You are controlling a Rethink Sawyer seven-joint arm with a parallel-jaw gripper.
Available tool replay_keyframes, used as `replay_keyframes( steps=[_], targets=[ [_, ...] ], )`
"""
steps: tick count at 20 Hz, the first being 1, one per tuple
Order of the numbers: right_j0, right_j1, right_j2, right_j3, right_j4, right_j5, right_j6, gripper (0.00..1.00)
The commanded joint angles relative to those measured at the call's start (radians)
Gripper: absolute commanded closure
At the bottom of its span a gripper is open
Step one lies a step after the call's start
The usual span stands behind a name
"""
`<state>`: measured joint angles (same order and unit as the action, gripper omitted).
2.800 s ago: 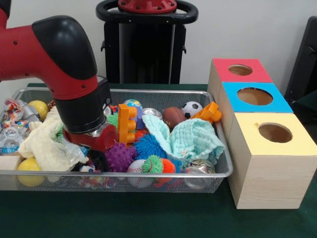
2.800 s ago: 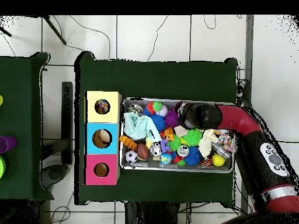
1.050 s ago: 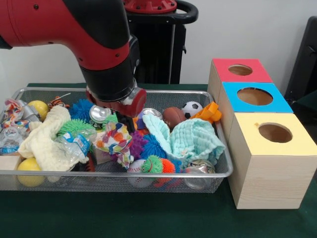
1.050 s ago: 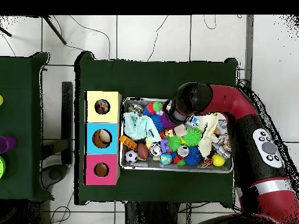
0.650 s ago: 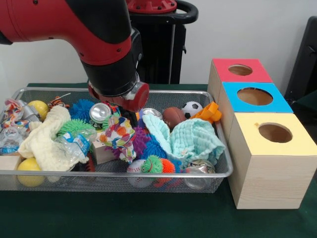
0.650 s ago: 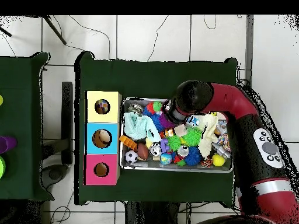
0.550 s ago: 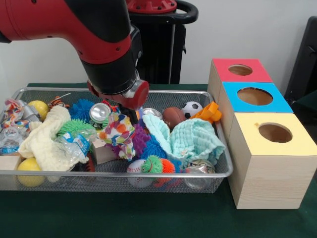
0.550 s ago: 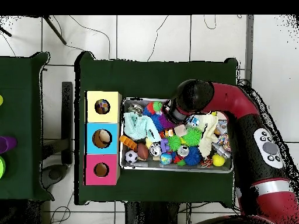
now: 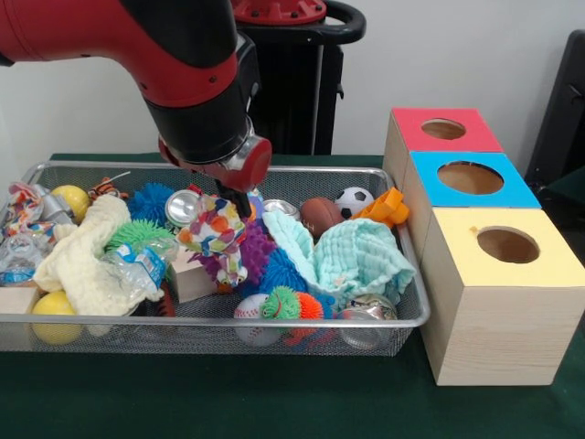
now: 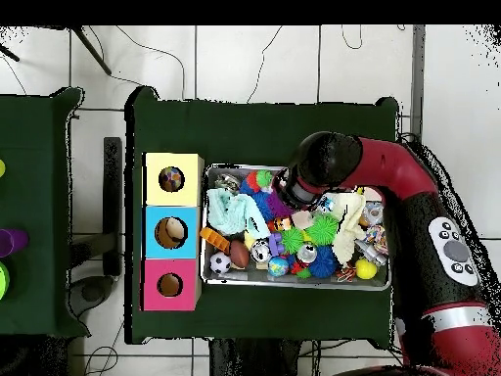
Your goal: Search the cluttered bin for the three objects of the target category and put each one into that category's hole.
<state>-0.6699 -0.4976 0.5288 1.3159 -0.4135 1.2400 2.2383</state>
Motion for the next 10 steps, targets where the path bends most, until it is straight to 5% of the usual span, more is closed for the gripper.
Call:
replay_keyframes(
  steps=[1,10],
  targets=[
    [0.005,-0.011,-0.039,0.061,0.01,-0.023,-0.031,1.0],
    [0.026,0.004,-0.045,0.058,-0.007,-0.073,-0.011,1.0]
  ],
)
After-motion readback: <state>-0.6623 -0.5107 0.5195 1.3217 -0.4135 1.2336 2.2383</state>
